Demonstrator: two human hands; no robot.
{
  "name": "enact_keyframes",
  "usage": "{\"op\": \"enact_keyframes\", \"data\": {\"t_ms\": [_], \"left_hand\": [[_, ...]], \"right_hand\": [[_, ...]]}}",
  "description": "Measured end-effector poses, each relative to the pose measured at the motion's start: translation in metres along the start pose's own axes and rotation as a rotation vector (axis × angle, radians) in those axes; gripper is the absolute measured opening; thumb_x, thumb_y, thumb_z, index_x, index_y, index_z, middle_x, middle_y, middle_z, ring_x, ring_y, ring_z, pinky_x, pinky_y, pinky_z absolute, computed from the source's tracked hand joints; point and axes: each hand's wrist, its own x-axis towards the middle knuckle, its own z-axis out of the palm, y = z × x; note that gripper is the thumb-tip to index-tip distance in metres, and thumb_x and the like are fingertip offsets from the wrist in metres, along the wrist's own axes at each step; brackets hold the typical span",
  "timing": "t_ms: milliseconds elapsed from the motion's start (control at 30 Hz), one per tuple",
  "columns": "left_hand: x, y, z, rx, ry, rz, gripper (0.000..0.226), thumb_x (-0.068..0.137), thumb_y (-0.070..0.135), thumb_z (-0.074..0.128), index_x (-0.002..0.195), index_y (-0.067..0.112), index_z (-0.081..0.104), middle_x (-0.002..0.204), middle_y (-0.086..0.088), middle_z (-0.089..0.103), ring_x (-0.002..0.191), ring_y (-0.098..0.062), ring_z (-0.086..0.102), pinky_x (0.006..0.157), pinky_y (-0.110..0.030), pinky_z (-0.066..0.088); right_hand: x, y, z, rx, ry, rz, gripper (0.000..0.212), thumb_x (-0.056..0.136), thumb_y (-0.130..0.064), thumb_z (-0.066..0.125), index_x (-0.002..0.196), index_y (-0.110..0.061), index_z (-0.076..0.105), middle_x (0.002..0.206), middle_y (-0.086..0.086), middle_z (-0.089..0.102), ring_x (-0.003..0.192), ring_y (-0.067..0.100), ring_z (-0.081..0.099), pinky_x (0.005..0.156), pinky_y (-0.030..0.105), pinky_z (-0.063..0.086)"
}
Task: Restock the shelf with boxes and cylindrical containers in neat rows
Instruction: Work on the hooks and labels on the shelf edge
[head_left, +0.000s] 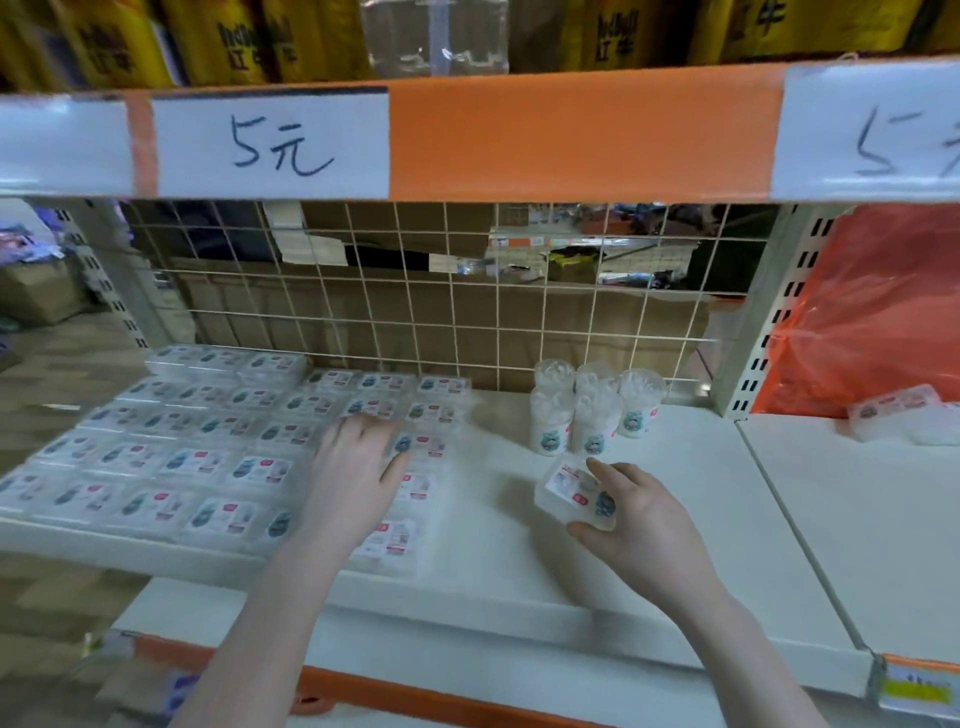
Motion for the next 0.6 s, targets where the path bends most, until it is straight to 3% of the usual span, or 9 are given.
{"op": "enact_keyframes", "data": {"t_ms": [233, 367, 600], "left_hand": [[-0.024, -0.035, -0.019, 0.007, 0.026, -0.18, 0.034, 0.086, 0.022, 0.065, 0.118, 0.009, 0.064, 0.125, -0.011, 0.059, 0.116, -0.03, 0.052, 0.095, -0.045, 0.044], [-0.026, -0.061, -0.027, 0.008, 0.055, -0.188, 0.03, 0.082, 0.018, 0.07, 0.11, 0.006, 0.067, 0.114, -0.013, 0.064, 0.106, -0.035, 0.057, 0.09, -0.047, 0.047], [-0.009, -0.134, -0.031, -0.034, 0.065, -0.178, 0.027, 0.083, 0.02, 0.069, 0.108, 0.01, 0.068, 0.114, -0.01, 0.063, 0.109, -0.033, 0.055, 0.089, -0.044, 0.046]], "right_hand": [[0.022, -0.029, 0.017, 0.017, -0.07, -0.11, 0.07, 0.082, -0.041, 0.062, 0.143, -0.023, 0.034, 0.136, -0.006, 0.045, 0.124, 0.015, 0.041, 0.095, 0.021, 0.033], [0.039, -0.058, 0.028, 0.021, -0.057, -0.135, 0.068, 0.081, -0.041, 0.063, 0.141, -0.022, 0.037, 0.134, -0.004, 0.047, 0.121, 0.018, 0.044, 0.092, 0.024, 0.036], [0.078, -0.133, 0.062, -0.038, -0.054, -0.116, 0.068, 0.084, -0.042, 0.06, 0.144, -0.026, 0.032, 0.14, -0.005, 0.042, 0.12, 0.015, 0.046, 0.089, 0.023, 0.04]]}}
